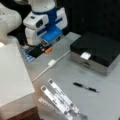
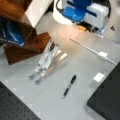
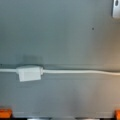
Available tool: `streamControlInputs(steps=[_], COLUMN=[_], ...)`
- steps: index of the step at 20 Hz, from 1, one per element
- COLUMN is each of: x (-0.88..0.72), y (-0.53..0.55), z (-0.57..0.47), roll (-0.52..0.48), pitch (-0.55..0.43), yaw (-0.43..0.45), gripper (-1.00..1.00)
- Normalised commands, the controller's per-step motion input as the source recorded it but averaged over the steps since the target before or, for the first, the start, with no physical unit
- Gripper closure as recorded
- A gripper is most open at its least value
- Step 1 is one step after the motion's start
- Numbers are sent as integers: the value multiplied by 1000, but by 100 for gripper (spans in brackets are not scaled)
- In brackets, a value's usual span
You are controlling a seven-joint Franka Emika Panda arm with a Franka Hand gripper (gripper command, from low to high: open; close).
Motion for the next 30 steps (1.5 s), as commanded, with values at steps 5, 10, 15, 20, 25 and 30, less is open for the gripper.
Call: streamControlInputs(steps=[5,10,15,20,25,30], x=[31,133,227,235,226,282], y=[84,126,122,231,298,214], z=[-51,-134,-169,-138,-83,5], roll=[361,347,206,181,228,201], pitch=[137,103,17,-18,38,114], yaw=[172,87,27,10,79,97], gripper=[-100,-100,-100,-100,-100,-100])
